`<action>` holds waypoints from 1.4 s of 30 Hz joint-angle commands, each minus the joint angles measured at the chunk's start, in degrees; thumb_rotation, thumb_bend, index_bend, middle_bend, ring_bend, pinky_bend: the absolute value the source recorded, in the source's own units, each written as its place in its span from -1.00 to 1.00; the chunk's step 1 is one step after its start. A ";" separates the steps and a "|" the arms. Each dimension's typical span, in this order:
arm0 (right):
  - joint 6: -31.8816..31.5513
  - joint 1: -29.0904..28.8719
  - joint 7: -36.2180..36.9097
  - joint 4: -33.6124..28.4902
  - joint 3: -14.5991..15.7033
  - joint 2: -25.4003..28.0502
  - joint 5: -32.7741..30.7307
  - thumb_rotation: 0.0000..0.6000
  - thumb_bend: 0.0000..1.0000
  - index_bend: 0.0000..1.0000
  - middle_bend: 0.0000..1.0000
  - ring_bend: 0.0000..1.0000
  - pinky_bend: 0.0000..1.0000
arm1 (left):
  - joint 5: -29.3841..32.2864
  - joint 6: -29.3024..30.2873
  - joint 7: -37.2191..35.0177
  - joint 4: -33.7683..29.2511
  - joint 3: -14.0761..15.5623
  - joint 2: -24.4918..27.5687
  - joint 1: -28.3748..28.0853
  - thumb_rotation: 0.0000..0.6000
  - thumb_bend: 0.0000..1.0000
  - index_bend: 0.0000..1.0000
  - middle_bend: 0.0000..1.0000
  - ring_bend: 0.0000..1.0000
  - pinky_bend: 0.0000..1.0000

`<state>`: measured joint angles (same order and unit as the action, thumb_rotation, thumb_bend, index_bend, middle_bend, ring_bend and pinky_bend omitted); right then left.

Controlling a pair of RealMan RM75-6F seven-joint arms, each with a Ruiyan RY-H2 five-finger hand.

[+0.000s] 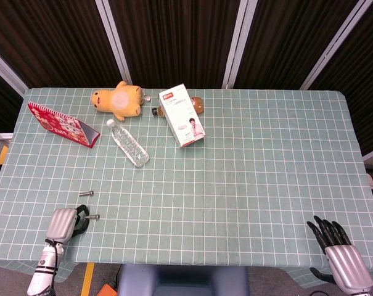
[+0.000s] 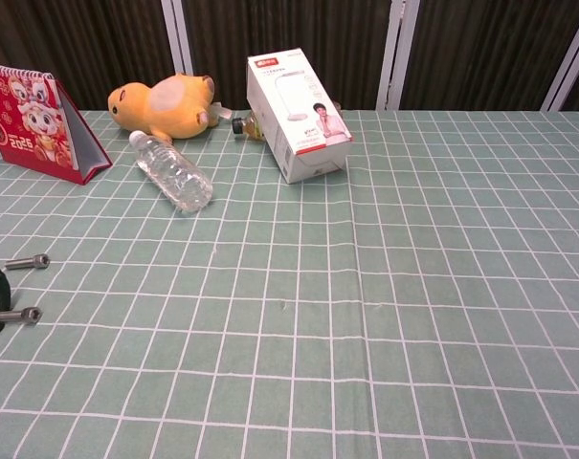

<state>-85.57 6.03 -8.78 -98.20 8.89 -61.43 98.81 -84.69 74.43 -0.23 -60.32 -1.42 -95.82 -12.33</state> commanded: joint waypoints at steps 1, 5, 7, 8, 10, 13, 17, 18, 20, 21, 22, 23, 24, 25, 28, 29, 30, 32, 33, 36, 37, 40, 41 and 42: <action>0.01 0.00 -0.01 0.03 0.02 0.00 -0.02 1.00 -0.68 -1.00 -1.00 -1.00 -1.00 | 0.00 0.37 0.04 -0.08 -0.06 0.10 0.07 1.00 -0.23 0.11 1.00 1.00 1.00; 0.13 -0.05 -0.08 0.07 0.01 -0.07 -0.15 1.00 -0.68 -1.00 -1.00 -1.00 -1.00 | -0.04 1.18 0.15 -0.94 -0.19 0.75 0.21 1.00 -0.23 0.12 1.00 1.00 1.00; 0.25 -0.09 -0.16 0.09 0.04 -0.11 -0.19 1.00 -0.68 -1.00 -1.00 -1.00 -1.00 | 0.00 1.45 0.33 -1.67 -0.29 1.10 0.24 1.00 -0.23 0.12 1.00 1.00 1.00; 0.33 -0.11 -0.21 0.10 0.07 -0.14 -0.19 1.00 -0.68 -1.00 -1.00 -1.00 -1.00 | -0.03 1.58 0.51 -2.23 -0.28 1.36 0.25 1.00 -0.23 0.12 1.00 1.00 1.00; 0.41 -0.14 -0.24 0.10 0.09 -0.15 -0.24 1.00 -0.68 -1.00 -1.00 -1.00 -1.00 | -0.13 1.86 0.85 -3.10 -0.28 1.71 0.26 1.00 -0.23 0.12 1.00 1.00 1.00; 0.48 -0.17 -0.27 0.08 0.11 -0.14 -0.29 1.00 -0.68 -1.00 -1.00 -1.00 -1.00 | -0.26 2.16 1.46 -4.46 -0.31 2.21 0.19 1.00 -0.23 0.12 1.00 1.00 1.00; 0.58 -0.22 -0.21 0.09 0.15 -0.11 -0.37 1.00 -0.68 -1.00 -1.00 -1.00 -1.00 | -0.29 2.45 2.82 -6.36 -0.51 2.81 -0.03 1.00 -0.23 0.12 1.00 1.00 1.00; 0.61 -0.23 -0.21 0.08 0.16 -0.10 -0.38 1.00 -0.68 -1.00 -1.00 -1.00 -1.00 | -0.27 2.49 3.29 -7.00 -0.56 3.01 -0.09 1.00 -0.23 0.12 1.00 1.00 1.00; 0.76 -0.28 -0.24 0.07 0.20 -0.09 -0.42 1.00 -0.68 -1.00 -1.00 -1.00 -1.00 | -0.42 2.54 4.35 -8.42 -0.61 3.54 -0.32 1.00 -0.23 0.12 1.00 1.00 1.00; 0.79 -0.30 -0.24 0.06 0.21 -0.08 -0.44 1.00 -0.68 -1.00 -1.00 -1.00 -1.00 | -0.41 2.43 4.89 -9.11 -0.63 3.82 -0.44 1.00 -0.23 0.12 1.00 1.00 1.00; 0.83 -0.31 -0.25 0.05 0.20 -0.08 -0.49 1.00 -0.68 -1.00 -1.00 -1.00 -1.00 | -0.30 2.28 5.44 -9.82 -0.70 4.10 -0.55 1.00 -0.22 0.12 1.00 1.00 1.00; 0.87 -0.33 -0.24 0.04 0.20 -0.07 -0.54 1.00 -0.68 -1.00 -1.00 -1.00 -1.00 | -0.14 2.11 5.96 -10.52 -0.80 4.35 -0.67 1.00 -0.22 0.11 1.00 1.00 1.00; 0.90 -0.34 -0.23 0.02 0.21 -0.05 -0.57 1.00 -0.68 -1.00 -1.00 -1.00 -1.00 | 0.10 1.84 6.61 -11.43 -0.93 4.68 -0.83 1.00 -0.22 0.11 1.00 1.00 1.00; 0.92 -0.35 -0.24 0.02 0.20 -0.04 -0.60 1.00 -0.68 -1.00 -1.00 -1.00 -1.00 | 0.31 1.59 7.14 -12.05 -1.02 4.92 -0.96 1.00 -0.22 0.11 1.00 1.00 1.00; 0.81 -0.34 -0.22 0.01 0.19 -0.02 -0.58 1.00 -0.68 -1.00 -1.00 -1.00 -1.00 | 1.11 0.65 9.16 -13.83 -1.20 5.68 -1.35 1.00 -0.23 0.11 1.00 1.00 1.00; 0.78 -0.33 -0.21 0.03 0.20 -0.02 -0.58 1.00 -0.68 -1.00 -1.00 -1.00 -1.00 | 1.44 0.34 9.86 -14.52 -1.27 5.96 -1.46 1.00 -0.22 0.10 1.00 1.00 1.00; 0.77 -0.33 -0.18 0.05 0.20 -0.03 -0.58 1.00 -0.68 -1.00 -1.00 -1.00 -1.00 | 1.63 0.18 10.25 -14.97 -1.33 6.13 -1.55 1.00 -0.22 0.10 1.00 1.00 1.00; 0.81 -0.36 -0.16 0.06 0.18 -0.03 -0.65 1.00 -0.68 -1.00 -1.00 -1.00 -1.00 | 2.00 -0.10 11.03 -15.70 -1.37 6.44 -1.66 1.00 -0.22 0.09 1.00 1.00 1.00; 0.81 -0.37 -0.15 0.04 0.17 0.00 -0.67 1.00 -0.68 -1.00 -1.00 -1.00 -1.00 | 2.16 -0.27 11.23 -15.94 -1.38 6.54 -1.72 1.00 -0.22 0.08 1.00 1.00 1.00; 0.84 -0.38 -0.11 -0.03 0.19 0.04 -0.71 1.00 -0.68 -1.00 -1.00 -1.00 -1.00 | 2.70 -0.74 11.63 -16.42 -1.39 6.74 -1.86 1.00 -0.22 0.03 1.00 1.00 1.00; 0.82 -0.37 -0.11 -0.04 0.19 0.05 -0.72 1.00 -0.68 -1.00 -1.00 -1.00 -1.00 | 2.84 -0.91 11.74 -16.53 -1.38 6.81 -1.91 1.00 -0.22 0.00 1.00 1.00 1.00; 0.81 -0.37 -0.15 -0.06 0.17 0.04 -0.77 1.00 -0.68 -1.00 -1.00 -1.00 -1.00 | 2.86 -0.88 11.69 -16.87 -1.37 6.99 -2.01 1.00 -0.23 -0.10 1.00 1.00 1.00; 0.80 -0.37 -0.17 -0.07 0.17 0.04 -0.79 1.00 -0.68 -1.00 -1.00 -1.00 -1.00 | 2.69 -0.70 11.61 -16.99 -1.31 7.10 -2.02 1.00 -0.23 -0.14 1.00 1.00 1.00; 0.79 -0.36 -0.18 -0.08 0.17 0.03 -0.80 1.00 -0.68 -1.00 -1.00 -1.00 -1.00 | 2.56 -0.56 11.59 -17.13 -1.25 7.23 -2.01 1.00 -0.22 -0.17 1.00 1.00 1.00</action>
<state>-84.78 5.66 -8.96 -98.28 9.06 -61.39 98.01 -82.06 73.82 11.39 -77.39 -2.71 -88.64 -14.34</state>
